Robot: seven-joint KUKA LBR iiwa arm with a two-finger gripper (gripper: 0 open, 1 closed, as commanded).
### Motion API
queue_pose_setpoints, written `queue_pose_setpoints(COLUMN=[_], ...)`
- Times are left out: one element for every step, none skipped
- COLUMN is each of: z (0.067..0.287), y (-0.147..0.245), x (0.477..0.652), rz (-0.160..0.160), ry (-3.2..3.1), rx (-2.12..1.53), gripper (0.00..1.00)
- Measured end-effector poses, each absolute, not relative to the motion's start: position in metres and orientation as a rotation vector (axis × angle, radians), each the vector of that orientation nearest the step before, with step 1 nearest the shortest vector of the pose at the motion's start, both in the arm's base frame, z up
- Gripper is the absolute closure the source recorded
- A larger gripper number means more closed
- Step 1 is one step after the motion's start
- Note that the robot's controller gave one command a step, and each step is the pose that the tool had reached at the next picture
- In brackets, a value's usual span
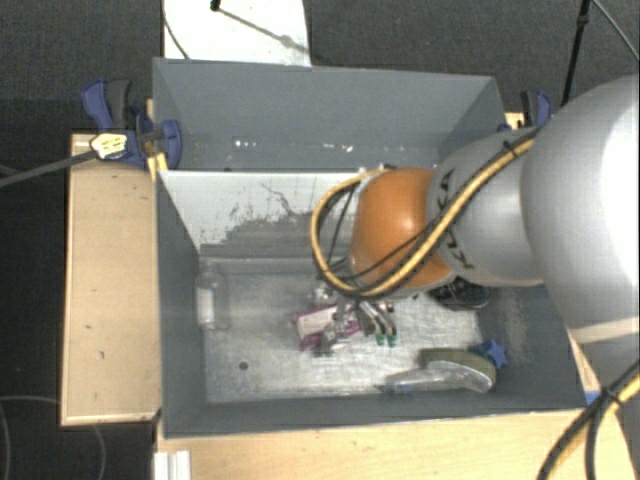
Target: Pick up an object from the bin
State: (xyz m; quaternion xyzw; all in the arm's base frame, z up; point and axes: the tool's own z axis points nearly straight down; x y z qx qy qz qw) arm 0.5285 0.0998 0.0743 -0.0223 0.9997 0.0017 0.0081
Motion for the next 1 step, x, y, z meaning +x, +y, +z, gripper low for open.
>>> queue_pose_setpoints(z=[0.2239], y=[0.093], x=[0.5244], rz=[0.001], ry=[3.127], rx=[-0.185], gripper=[1.0])
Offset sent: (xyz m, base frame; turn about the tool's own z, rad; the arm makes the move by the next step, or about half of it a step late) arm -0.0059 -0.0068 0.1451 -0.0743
